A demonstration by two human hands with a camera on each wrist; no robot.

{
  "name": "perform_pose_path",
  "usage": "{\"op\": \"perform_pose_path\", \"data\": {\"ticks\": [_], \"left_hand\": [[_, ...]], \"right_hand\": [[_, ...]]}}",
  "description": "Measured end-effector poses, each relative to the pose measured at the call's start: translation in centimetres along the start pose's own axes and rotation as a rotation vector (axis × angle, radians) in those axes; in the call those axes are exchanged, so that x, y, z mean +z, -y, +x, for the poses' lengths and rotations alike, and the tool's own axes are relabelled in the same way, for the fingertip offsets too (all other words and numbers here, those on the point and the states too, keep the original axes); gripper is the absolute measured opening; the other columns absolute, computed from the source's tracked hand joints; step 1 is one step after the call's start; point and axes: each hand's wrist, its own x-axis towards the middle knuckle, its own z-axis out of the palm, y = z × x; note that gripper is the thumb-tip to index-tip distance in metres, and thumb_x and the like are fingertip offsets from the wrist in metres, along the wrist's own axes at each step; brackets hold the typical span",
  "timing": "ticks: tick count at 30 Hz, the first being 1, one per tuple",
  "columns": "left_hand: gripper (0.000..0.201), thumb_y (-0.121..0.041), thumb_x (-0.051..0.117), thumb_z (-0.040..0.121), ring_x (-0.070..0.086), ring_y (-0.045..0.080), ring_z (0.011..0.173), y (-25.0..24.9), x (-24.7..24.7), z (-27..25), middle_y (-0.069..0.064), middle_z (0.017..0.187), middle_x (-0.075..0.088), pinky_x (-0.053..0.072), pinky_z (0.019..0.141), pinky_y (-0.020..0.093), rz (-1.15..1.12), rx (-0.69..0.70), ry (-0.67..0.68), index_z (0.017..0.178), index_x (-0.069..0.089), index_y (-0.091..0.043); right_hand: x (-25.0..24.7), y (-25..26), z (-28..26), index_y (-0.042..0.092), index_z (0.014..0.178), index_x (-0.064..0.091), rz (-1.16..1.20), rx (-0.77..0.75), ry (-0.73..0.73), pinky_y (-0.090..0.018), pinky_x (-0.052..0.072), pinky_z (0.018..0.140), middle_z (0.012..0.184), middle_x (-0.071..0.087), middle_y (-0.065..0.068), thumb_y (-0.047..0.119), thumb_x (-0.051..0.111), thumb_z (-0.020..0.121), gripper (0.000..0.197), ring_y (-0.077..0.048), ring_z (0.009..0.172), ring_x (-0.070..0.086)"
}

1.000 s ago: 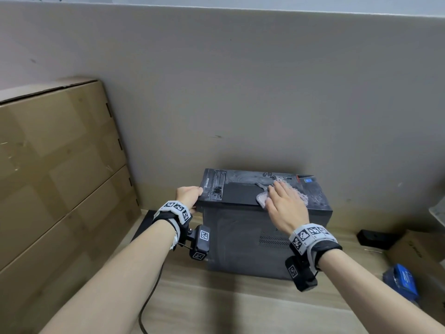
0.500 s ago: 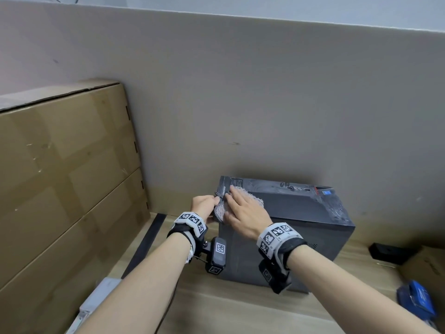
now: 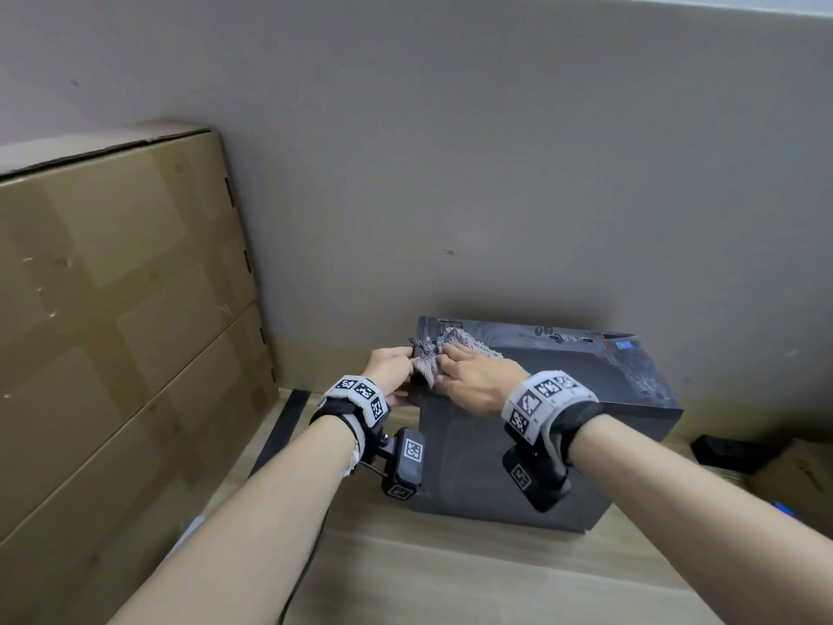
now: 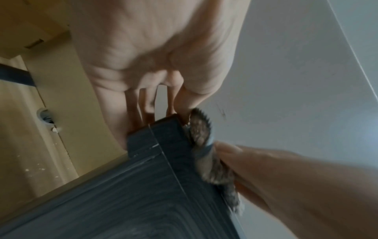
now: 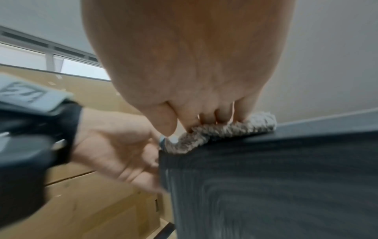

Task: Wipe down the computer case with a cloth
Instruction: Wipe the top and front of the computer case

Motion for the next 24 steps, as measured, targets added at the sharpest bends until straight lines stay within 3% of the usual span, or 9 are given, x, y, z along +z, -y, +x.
{"op": "perform_pose_path", "data": {"ticks": [2, 5, 9, 11, 13, 14, 17, 21, 24], "left_hand": [[0.044, 0.009, 0.044, 0.092, 0.057, 0.025, 0.075, -0.2, 0.1, 0.2, 0.013, 0.088, 0.060, 0.055, 0.075, 0.047, 0.012, -0.007, 0.006, 0.125, 0.063, -0.013], [0.034, 0.004, 0.049, 0.092, 0.059, 0.028, 0.085, -0.4, -0.1, 0.4, 0.015, 0.096, 0.060, 0.056, 0.081, 0.056, 0.009, -0.016, 0.026, 0.119, 0.067, -0.006], [0.041, -0.004, 0.058, 0.094, 0.060, 0.030, 0.114, -0.1, 0.1, 1.0, 0.014, 0.123, 0.061, 0.056, 0.085, 0.052, -0.020, -0.011, -0.016, 0.135, 0.055, -0.008], [0.024, -0.003, 0.055, 0.096, 0.061, 0.027, 0.106, -0.2, 0.3, 1.3, 0.014, 0.115, 0.064, 0.054, 0.088, 0.053, -0.030, 0.008, -0.011, 0.116, 0.066, -0.010], [0.024, 0.000, 0.052, 0.096, 0.059, 0.025, 0.087, 0.0, 0.5, 1.5, 0.012, 0.094, 0.063, 0.054, 0.085, 0.057, -0.036, -0.005, -0.004, 0.087, 0.067, -0.016], [0.023, 0.000, 0.051, 0.096, 0.058, 0.024, 0.082, 0.1, 0.5, 1.5, 0.012, 0.090, 0.062, 0.056, 0.082, 0.056, -0.032, -0.007, -0.004, 0.088, 0.067, -0.015], [0.029, 0.001, 0.049, 0.095, 0.057, 0.022, 0.073, 0.7, 0.2, 1.2, 0.012, 0.089, 0.061, 0.057, 0.067, 0.044, -0.037, -0.002, -0.004, 0.117, 0.065, -0.010], [0.033, 0.005, 0.047, 0.092, 0.055, 0.026, 0.082, 0.8, 0.0, 0.5, 0.014, 0.095, 0.058, 0.056, 0.072, 0.045, -0.038, -0.003, -0.019, 0.107, 0.066, -0.019], [0.025, 0.002, 0.048, 0.095, 0.056, 0.023, 0.071, 0.6, 0.1, 0.1, 0.014, 0.086, 0.060, 0.056, 0.064, 0.039, -0.036, 0.007, -0.002, 0.095, 0.066, -0.015]], "right_hand": [[-1.2, -0.6, 2.1, 0.009, 0.151, 0.029, -0.028, 0.032, 0.101, -0.044, 0.016, 0.122, 0.163, 0.017, -0.006, 0.040, 0.027, 0.104, 0.057, -0.020, 0.152, 0.010], [-2.1, -1.0, 4.9, 0.005, 0.151, 0.026, -0.066, 0.081, 0.164, -0.044, 0.014, 0.123, 0.163, 0.015, -0.011, 0.036, 0.026, 0.104, 0.057, -0.025, 0.152, 0.010], [-2.2, -1.4, 6.8, 0.004, 0.153, 0.025, -0.062, 0.137, 0.118, -0.041, 0.012, 0.123, 0.164, 0.015, -0.012, 0.032, 0.024, 0.104, 0.056, -0.027, 0.152, 0.010], [-2.1, -2.0, 6.9, 0.006, 0.153, 0.026, -0.053, 0.129, 0.102, -0.042, 0.014, 0.123, 0.164, 0.014, -0.009, 0.032, 0.025, 0.104, 0.056, -0.025, 0.152, 0.011], [-1.8, -2.5, 6.4, 0.011, 0.144, 0.041, -0.040, 0.115, 0.062, -0.045, 0.026, 0.118, 0.155, 0.032, -0.005, 0.032, 0.027, 0.102, 0.049, -0.024, 0.146, 0.025], [-1.6, -2.6, 6.1, 0.013, 0.137, 0.048, -0.032, 0.108, 0.038, -0.046, 0.032, 0.113, 0.145, 0.041, -0.003, 0.030, 0.030, 0.101, 0.044, -0.023, 0.140, 0.034], [-1.3, -2.0, 4.3, 0.015, 0.121, 0.058, -0.016, 0.061, -0.020, -0.041, 0.042, 0.098, 0.126, 0.049, 0.000, 0.028, 0.034, 0.099, 0.035, -0.025, 0.123, 0.049], [-1.1, -1.4, 1.2, 0.017, 0.110, 0.064, 0.044, -0.040, -0.062, -0.037, 0.039, 0.088, 0.124, 0.051, 0.005, 0.022, 0.039, 0.097, 0.029, -0.022, 0.118, 0.052], [-0.5, -1.3, -1.2, 0.018, 0.106, 0.067, 0.090, -0.111, -0.065, -0.037, 0.042, 0.092, 0.123, 0.054, 0.009, 0.016, 0.039, 0.093, 0.031, -0.018, 0.119, 0.051]]}}
